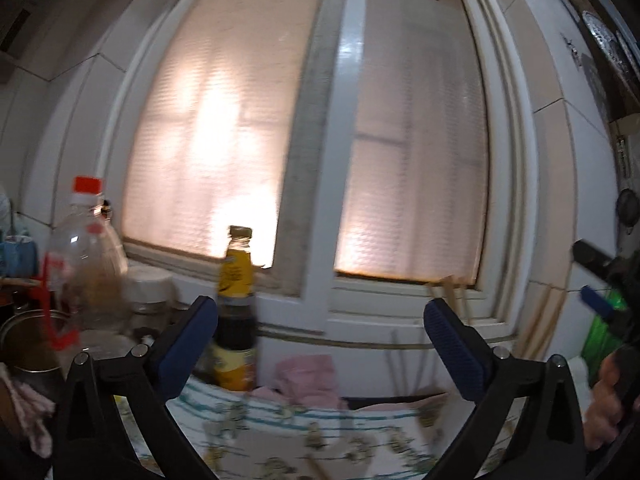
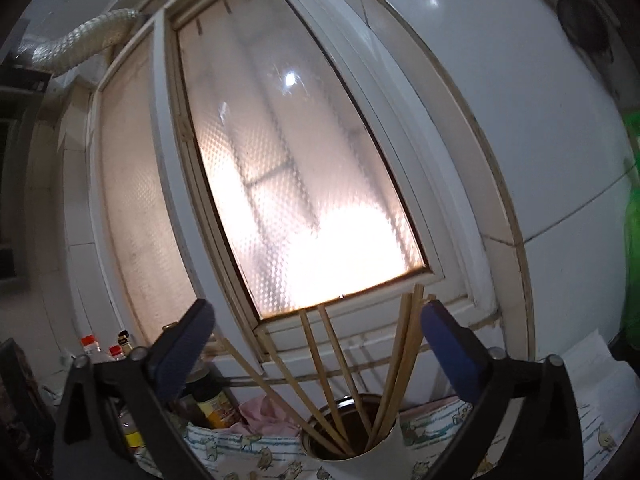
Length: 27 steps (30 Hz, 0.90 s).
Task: Organize utensils
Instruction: 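Open both grippers over the cup to drop the chopsticks in, then lower the left gripper to the lone chopstick on the cloth and grasp it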
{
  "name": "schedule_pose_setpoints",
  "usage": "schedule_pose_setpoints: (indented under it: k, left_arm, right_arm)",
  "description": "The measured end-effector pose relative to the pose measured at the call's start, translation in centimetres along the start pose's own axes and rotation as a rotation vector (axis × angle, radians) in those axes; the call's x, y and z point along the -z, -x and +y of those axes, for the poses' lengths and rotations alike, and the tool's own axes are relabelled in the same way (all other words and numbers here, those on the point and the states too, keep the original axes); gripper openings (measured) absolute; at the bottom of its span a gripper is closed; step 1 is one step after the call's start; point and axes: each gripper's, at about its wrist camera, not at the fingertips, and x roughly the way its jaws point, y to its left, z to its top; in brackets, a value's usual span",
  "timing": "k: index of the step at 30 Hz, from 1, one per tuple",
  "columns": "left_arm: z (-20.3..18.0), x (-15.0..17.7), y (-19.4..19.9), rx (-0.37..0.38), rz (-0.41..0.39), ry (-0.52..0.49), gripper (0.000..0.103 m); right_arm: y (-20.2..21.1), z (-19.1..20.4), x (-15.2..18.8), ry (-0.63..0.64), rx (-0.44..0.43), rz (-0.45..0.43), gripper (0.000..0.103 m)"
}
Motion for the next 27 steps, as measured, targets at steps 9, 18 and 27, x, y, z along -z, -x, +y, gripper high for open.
schedule_pose_setpoints:
  k: [9, 18, 27]
  left_arm:
    - [5.6, 1.6, -0.6, -0.084, 0.092, 0.179, 0.102]
    - [6.1, 2.6, -1.3, -0.199, 0.128, 0.150, 0.102]
    - [4.8, 3.5, -3.4, -0.165, 0.226, 0.098, 0.102]
  right_arm:
    - [0.3, 2.1, 1.3, 0.082, 0.024, -0.032, 0.103]
    - [1.2, 4.1, 3.0, 0.131, 0.009, -0.051, 0.103]
    - [0.7, 6.1, 5.0, 0.243, 0.034, -0.031, 0.103]
